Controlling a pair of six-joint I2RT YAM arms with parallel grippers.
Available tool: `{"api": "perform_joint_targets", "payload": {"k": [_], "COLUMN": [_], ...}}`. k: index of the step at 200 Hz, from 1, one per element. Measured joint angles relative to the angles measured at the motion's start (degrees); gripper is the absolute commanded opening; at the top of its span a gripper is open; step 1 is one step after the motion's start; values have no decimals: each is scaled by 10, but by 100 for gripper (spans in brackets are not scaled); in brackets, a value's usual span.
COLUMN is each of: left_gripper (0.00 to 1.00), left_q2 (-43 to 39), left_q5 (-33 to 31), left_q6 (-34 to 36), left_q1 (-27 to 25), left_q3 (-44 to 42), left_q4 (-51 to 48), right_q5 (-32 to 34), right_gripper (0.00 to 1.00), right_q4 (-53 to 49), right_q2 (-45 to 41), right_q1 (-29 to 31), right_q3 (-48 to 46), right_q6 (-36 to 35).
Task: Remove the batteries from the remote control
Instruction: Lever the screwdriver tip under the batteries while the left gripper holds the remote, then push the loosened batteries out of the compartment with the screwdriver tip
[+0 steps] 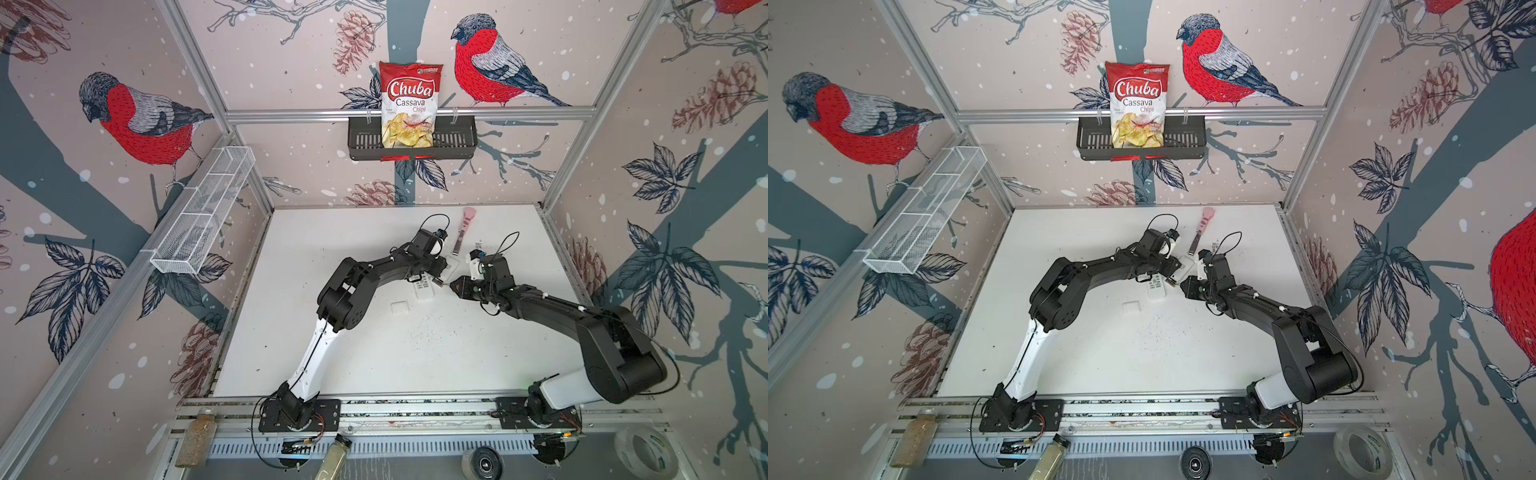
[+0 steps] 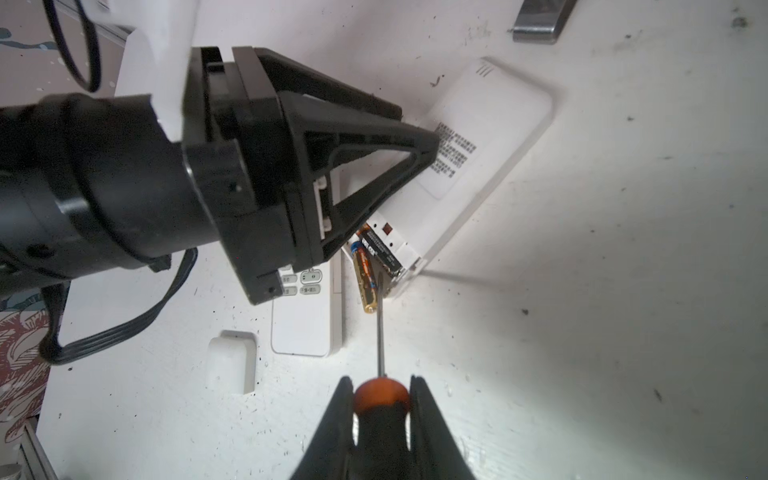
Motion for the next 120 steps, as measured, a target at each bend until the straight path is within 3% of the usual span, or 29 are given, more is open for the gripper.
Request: {"api": "perform_joint_targets", "payload": {"k": [32,120], "left_gripper": [40,39], "left_q2": [1,3], "left_q5": [0,0], "left_q6": [0,0], "left_q1": [0,0], "left_q3": [4,6], "left_q4": [0,-1], "right_q5": [9,118], "right_gripper": [9,8], "right_q4": [7,91], "right_q2": [-1,-15], "right_q1": [8,62], "right_q3": [-7,-62], "right_q6": [0,46]}}
